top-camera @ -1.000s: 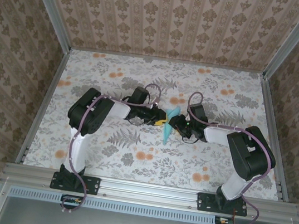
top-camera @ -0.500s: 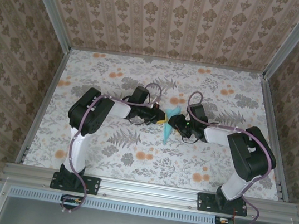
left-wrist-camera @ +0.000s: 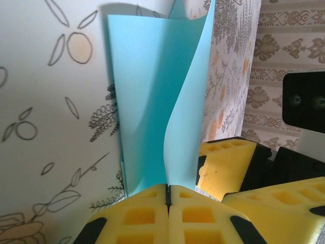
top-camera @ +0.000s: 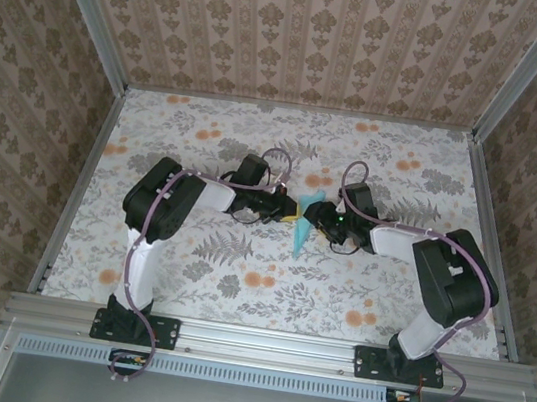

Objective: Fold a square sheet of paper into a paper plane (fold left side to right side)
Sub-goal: Fold the wing for the fifth time at the center of the table.

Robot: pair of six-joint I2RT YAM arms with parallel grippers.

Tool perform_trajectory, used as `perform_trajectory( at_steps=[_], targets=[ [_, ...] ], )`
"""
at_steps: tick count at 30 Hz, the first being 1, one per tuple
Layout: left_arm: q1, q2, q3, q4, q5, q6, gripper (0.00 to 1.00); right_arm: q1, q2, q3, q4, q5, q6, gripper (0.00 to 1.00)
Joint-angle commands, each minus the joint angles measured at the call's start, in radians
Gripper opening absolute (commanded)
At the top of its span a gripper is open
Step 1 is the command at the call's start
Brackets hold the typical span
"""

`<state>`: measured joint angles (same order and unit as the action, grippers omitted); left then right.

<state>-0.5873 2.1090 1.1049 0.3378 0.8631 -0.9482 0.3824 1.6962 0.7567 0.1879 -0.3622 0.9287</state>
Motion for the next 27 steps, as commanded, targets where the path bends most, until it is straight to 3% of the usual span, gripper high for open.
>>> perform_trajectory(
  at_steps=[1, 27],
  targets=[
    [0.007, 0.026, 0.023, -0.02, -0.007, 0.035, 0.0, 0.003, 0.038, 0.033, 0.027, -0.037, 0.02, 0.54],
    [0.009, 0.029, 0.023, -0.026, -0.009, 0.035, 0.0, 0.019, 0.06, 0.062, 0.015, -0.024, 0.002, 0.53]
  ],
)
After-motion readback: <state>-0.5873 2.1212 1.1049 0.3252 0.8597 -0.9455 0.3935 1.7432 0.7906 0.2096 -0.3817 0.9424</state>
